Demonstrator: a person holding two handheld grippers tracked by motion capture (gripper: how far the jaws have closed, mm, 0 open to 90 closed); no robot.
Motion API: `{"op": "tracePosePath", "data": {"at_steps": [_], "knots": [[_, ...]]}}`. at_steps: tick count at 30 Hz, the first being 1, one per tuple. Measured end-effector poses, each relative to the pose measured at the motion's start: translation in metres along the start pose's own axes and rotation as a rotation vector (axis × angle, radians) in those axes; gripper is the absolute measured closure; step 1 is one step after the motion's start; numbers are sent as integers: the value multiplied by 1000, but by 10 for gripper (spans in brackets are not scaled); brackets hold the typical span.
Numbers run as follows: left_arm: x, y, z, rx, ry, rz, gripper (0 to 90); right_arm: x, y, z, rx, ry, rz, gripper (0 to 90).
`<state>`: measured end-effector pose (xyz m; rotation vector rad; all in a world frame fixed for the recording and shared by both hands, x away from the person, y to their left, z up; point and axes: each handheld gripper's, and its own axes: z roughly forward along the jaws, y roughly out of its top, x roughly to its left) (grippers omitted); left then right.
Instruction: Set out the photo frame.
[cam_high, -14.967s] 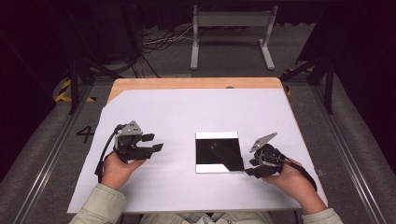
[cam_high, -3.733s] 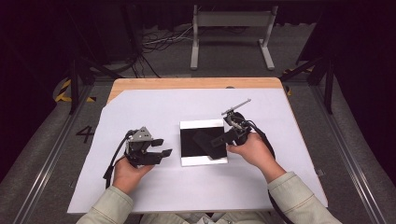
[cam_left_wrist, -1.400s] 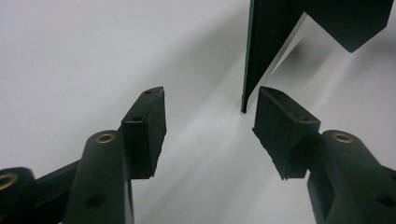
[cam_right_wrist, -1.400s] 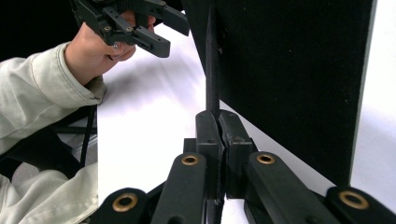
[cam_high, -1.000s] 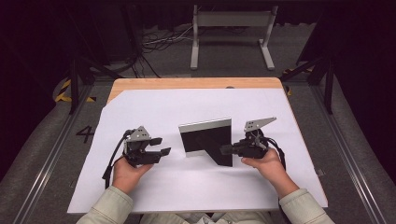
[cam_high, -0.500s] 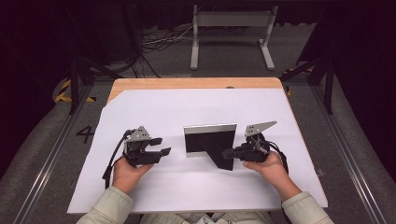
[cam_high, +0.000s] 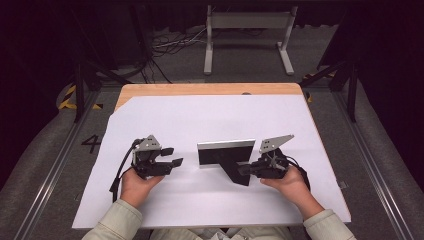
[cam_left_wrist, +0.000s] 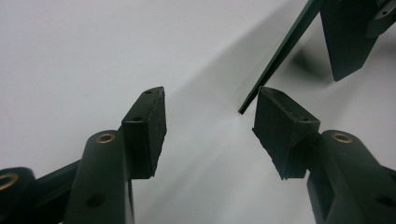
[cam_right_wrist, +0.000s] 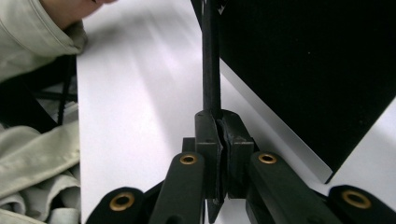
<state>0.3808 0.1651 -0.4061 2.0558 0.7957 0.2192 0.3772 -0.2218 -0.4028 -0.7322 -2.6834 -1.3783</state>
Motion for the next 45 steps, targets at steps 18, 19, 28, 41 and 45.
{"op": "tracePosePath", "data": {"at_steps": [18, 19, 28, 41, 45], "knots": [[0, 0, 1, 11, -2, 2, 442, 16, -2, 5, 86, -70, -83, 854], [0, 0, 1, 9, -2, 1, 441, 16, -2, 5, 87, -70, -82, 854], [0, 0, 0, 6, -2, 5, 457, 15, -1, 4, 70, -68, -55, 731], [-6, 3, -2, -7, 45, 37, 633, 21, 1, -14, 39, -144, -79, 687], [-8, 4, -5, -24, 47, 47, 709, 24, -1, -22, 25, -175, -89, 691]]}}
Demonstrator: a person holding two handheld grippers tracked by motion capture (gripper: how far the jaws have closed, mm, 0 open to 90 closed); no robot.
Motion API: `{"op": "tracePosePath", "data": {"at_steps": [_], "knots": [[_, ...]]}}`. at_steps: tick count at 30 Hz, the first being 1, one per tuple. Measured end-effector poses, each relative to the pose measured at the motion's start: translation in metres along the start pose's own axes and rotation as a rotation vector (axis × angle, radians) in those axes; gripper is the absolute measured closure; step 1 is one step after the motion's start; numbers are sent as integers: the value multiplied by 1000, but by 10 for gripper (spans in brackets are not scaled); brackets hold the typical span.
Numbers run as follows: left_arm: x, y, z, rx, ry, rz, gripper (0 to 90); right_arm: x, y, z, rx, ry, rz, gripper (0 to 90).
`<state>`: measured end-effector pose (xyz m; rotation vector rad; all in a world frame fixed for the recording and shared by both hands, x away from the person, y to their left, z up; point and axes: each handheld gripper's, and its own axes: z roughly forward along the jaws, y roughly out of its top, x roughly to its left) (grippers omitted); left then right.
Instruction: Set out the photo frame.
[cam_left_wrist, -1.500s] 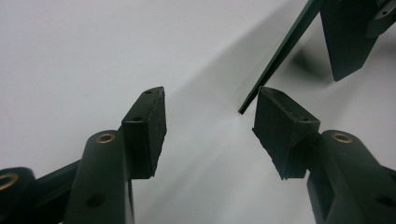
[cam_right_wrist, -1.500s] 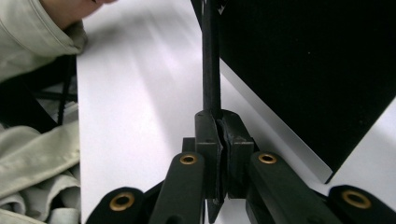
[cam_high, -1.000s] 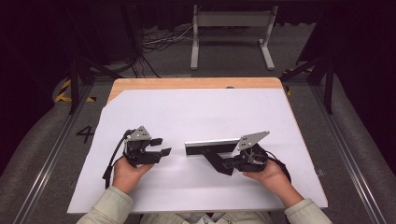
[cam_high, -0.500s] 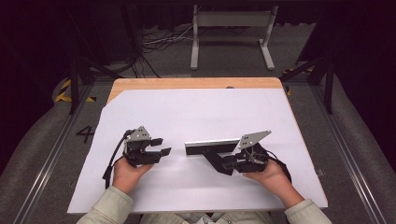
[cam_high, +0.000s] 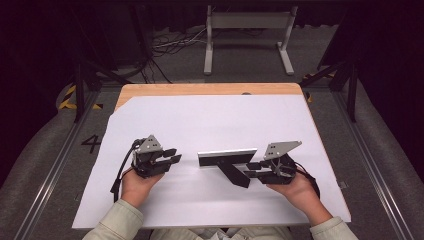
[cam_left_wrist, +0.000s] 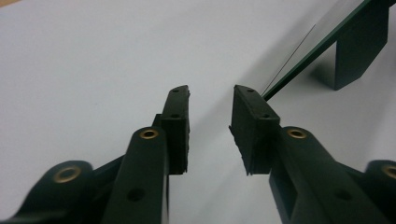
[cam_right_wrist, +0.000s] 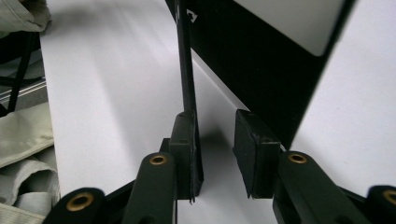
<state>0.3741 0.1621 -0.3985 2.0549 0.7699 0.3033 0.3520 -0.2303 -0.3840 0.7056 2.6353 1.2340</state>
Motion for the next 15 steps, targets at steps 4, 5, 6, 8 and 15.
{"op": "tracePosePath", "data": {"at_steps": [4, 5, 6, 8, 15], "knots": [[-2, 1, -4, -20, -9, 1, 867, -1, -2, -8, -14, -25, 2, 711], [-2, 2, -4, -23, -11, 0, 895, -1, -2, -9, -17, -26, 3, 718], [-2, 2, -4, -23, -13, -2, 897, -1, -2, -11, -18, -32, 3, 728], [-4, 3, -3, -28, -15, 4, 898, -2, -4, -14, -18, -38, 2, 735], [-9, 8, 0, -37, -49, 8, 898, -4, -7, -19, -19, -56, 1, 781]]}}
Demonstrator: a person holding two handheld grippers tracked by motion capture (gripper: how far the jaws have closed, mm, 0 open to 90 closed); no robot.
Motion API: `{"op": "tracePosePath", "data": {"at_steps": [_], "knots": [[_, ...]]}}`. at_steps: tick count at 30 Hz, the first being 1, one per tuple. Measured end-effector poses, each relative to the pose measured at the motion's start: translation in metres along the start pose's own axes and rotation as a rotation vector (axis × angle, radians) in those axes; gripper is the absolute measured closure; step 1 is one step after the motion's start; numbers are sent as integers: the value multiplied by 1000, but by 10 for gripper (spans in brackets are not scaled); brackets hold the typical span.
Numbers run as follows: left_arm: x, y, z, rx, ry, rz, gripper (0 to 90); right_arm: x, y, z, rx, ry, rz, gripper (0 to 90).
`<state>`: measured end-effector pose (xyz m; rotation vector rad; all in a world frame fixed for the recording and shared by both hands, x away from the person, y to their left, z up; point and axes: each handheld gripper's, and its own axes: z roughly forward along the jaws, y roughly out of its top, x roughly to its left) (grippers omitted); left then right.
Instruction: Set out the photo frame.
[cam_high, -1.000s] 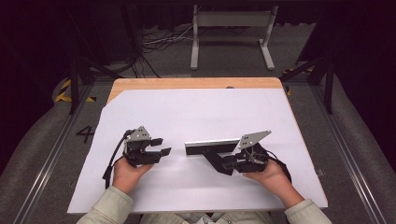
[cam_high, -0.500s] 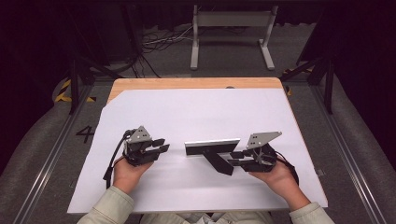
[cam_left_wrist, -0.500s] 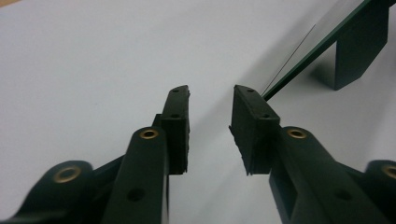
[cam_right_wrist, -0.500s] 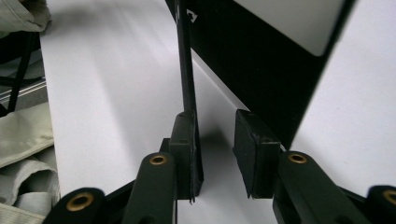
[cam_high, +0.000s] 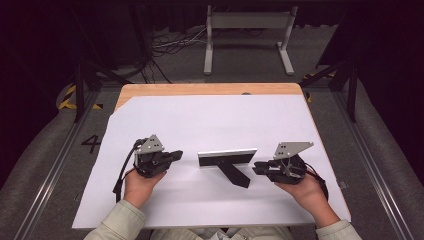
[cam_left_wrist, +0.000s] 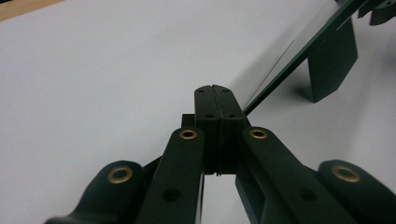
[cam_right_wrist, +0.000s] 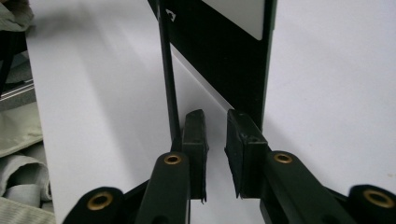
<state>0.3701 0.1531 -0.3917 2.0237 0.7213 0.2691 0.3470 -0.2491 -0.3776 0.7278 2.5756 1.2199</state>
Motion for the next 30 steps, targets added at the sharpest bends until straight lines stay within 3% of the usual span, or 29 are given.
{"op": "tracePosePath", "data": {"at_steps": [10, 17, 23, 30], "knots": [[-8, 6, -5, -53, -25, -8, 897, -4, -6, 9, 23, -42, -8, 896], [-11, 7, -10, -77, -4, -13, 896, -6, -8, 23, 33, -53, -13, 900], [-10, 7, -11, -77, -10, -15, 896, -7, -8, 33, 40, -71, -26, 900], [-9, 6, -12, -78, -3, -22, 896, -10, -11, 37, 36, -70, -7, 900]]}}
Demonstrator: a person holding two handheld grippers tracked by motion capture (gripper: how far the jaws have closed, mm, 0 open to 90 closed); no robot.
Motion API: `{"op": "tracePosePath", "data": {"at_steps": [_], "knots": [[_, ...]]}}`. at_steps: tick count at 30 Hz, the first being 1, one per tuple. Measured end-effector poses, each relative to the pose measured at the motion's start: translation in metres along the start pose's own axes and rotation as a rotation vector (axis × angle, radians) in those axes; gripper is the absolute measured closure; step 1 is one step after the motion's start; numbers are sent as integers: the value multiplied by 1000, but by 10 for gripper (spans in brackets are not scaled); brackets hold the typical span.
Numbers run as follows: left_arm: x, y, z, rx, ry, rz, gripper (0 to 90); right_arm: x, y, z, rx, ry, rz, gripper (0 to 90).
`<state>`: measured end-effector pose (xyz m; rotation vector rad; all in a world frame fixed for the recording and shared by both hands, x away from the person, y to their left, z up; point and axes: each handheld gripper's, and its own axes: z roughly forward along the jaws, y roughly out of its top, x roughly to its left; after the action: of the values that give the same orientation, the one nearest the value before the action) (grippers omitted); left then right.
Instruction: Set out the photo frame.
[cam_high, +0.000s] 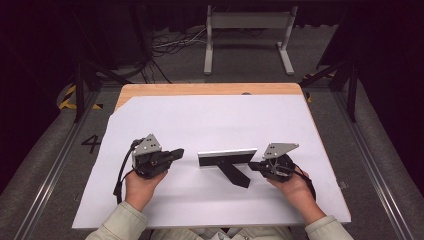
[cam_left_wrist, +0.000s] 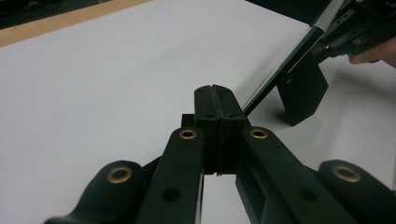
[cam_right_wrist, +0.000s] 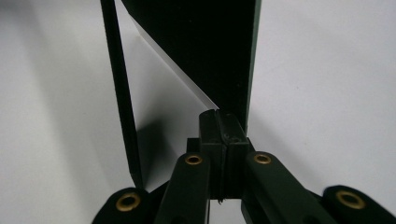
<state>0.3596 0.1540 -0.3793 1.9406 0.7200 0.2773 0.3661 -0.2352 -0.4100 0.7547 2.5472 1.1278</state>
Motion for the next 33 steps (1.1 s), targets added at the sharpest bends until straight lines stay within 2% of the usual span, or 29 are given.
{"op": "tracePosePath", "data": {"at_steps": [11, 12, 18, 23, 27, 31, 33], "knots": [[3, -2, 5, 12, 2, -5, 897, 0, -1, -4, 0, -3, 5, 900], [4, -2, 8, 15, -1, 2, 897, 0, -1, -5, -1, -6, 5, 900], [9, -5, 29, 43, -47, -31, 898, 0, -3, -15, -14, -27, 12, 900], [12, -8, 45, 54, -55, -22, 898, -4, -7, -27, -31, -52, 29, 900], [15, -11, 59, 72, -72, -42, 899, -6, -9, -33, -40, -67, 39, 900], [17, -13, 69, 87, -67, -38, 898, -8, -10, -41, -54, -85, 47, 900], [17, -14, 74, 102, -56, -20, 898, -10, -10, -45, -60, -94, 51, 900]]}}
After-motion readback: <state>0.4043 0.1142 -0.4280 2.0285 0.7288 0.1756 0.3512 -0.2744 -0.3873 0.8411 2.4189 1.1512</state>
